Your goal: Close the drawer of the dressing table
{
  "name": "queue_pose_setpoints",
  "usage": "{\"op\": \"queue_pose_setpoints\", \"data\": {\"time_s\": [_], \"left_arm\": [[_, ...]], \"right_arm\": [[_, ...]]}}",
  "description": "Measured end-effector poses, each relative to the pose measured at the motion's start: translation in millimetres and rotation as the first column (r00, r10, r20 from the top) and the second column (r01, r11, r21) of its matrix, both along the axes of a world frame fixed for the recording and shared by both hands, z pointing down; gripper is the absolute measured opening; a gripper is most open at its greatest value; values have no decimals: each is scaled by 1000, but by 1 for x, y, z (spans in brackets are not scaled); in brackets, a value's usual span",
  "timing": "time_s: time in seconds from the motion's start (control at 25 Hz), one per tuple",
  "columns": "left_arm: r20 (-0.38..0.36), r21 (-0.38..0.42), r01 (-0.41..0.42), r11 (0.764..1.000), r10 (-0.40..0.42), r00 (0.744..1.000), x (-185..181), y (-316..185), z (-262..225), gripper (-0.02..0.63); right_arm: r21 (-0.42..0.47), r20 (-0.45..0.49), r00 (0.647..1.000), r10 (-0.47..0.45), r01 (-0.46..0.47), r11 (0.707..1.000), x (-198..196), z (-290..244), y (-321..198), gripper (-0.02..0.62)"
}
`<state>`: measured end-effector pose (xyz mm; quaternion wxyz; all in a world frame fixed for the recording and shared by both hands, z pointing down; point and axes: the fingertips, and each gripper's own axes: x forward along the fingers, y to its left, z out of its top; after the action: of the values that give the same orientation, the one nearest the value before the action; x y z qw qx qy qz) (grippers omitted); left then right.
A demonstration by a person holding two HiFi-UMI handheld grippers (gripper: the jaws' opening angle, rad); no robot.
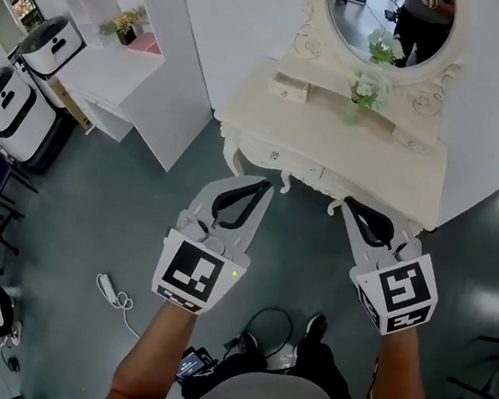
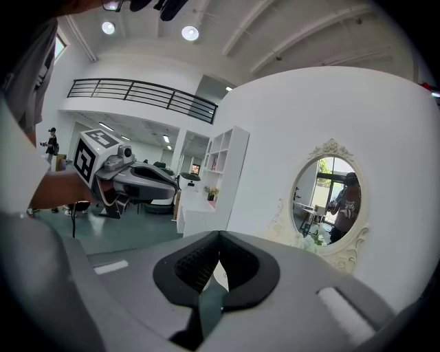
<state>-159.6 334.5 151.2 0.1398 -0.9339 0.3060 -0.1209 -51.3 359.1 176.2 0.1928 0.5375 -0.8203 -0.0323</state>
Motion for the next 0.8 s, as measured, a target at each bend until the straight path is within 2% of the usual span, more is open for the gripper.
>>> {"op": "queue_pose_setpoints", "data": {"time_s": [0.32,0.8], "left_arm": [[27,7,120,993,-120,992,18,-37,5,3],[41,9,228,974,-228,973,93,-96,7,3]], "right_arm": [[13,22,994,-110,110,994,24,4,-48,3],[23,34,977,-213,212,977,100,1,-119,3]]}}
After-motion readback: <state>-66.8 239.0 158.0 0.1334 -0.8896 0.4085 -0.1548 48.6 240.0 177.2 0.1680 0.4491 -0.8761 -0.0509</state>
